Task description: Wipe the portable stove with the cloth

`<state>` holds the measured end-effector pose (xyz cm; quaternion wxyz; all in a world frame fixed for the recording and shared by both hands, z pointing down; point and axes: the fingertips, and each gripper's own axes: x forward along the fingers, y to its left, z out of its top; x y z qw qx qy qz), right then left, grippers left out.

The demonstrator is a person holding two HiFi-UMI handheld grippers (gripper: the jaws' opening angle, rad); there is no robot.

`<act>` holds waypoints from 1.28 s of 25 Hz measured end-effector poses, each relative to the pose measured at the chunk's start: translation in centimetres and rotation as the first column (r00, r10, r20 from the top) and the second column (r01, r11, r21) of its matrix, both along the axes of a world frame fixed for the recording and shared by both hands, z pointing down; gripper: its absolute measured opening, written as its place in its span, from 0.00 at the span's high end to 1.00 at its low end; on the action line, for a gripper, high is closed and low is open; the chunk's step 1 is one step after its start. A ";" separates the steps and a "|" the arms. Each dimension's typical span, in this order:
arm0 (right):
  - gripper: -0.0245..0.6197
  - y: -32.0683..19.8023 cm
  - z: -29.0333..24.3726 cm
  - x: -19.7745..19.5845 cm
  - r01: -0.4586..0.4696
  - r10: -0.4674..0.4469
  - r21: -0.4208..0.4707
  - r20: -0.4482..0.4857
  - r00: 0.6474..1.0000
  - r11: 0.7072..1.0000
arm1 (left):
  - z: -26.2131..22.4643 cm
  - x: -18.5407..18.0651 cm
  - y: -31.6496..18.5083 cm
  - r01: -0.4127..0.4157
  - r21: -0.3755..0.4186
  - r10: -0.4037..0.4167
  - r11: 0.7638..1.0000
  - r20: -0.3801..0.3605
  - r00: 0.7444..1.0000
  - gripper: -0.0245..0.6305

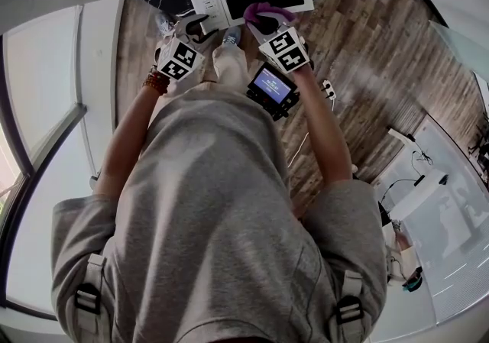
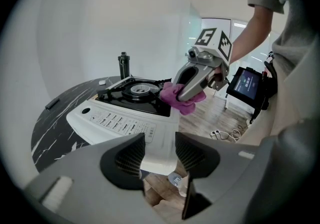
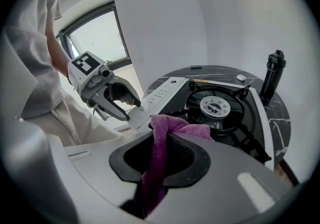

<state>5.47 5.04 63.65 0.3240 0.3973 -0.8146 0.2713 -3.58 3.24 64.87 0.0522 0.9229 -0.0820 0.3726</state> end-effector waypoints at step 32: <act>0.84 3.6 -2.4 -4.9 0.485 -0.484 -0.075 0.027 0.874 0.871 | -0.2 -0.1 -0.3 0.065 -0.047 -0.065 0.997 -0.005 0.998 0.69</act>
